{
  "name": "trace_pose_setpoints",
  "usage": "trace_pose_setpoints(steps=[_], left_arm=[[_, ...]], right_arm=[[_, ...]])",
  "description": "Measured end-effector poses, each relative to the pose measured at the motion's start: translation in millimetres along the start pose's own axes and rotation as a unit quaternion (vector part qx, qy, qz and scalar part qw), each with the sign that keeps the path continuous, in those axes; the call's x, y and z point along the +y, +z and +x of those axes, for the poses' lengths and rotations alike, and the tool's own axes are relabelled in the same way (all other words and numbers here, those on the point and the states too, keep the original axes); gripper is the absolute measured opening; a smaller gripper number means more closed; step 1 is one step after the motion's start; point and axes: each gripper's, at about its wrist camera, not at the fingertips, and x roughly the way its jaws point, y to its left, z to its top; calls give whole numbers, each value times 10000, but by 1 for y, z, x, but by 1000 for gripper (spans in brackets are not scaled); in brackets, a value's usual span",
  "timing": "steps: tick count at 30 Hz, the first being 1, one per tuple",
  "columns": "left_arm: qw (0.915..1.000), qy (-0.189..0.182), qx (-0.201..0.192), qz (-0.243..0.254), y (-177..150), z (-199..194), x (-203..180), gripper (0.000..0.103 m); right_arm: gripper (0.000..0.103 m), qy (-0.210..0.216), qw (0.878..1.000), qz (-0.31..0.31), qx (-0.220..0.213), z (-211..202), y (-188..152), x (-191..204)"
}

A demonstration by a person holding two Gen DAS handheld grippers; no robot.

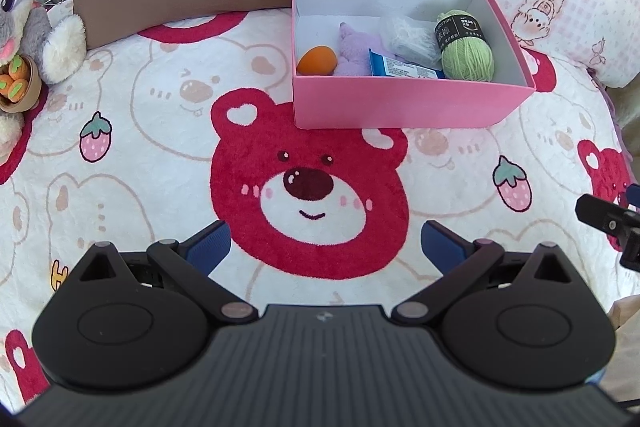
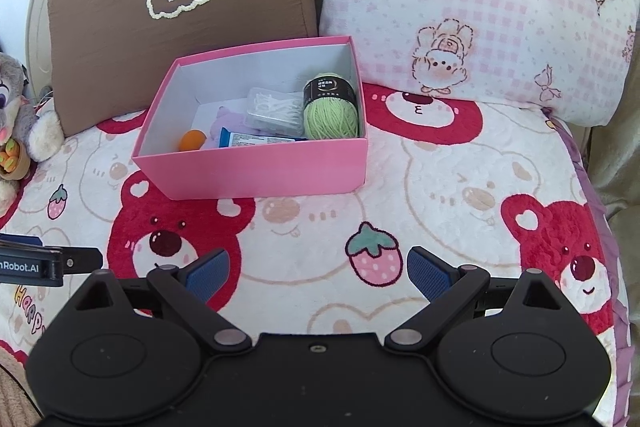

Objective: Organize objects

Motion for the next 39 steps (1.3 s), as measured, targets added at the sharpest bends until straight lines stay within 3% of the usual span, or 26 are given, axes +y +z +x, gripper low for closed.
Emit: trace_pose_setpoints(steps=[39], left_arm=[[9999, 90, 25, 49, -2, -1, -2, 103]], right_arm=[[97, -105, 9999, 57, 4, 0, -2, -5]])
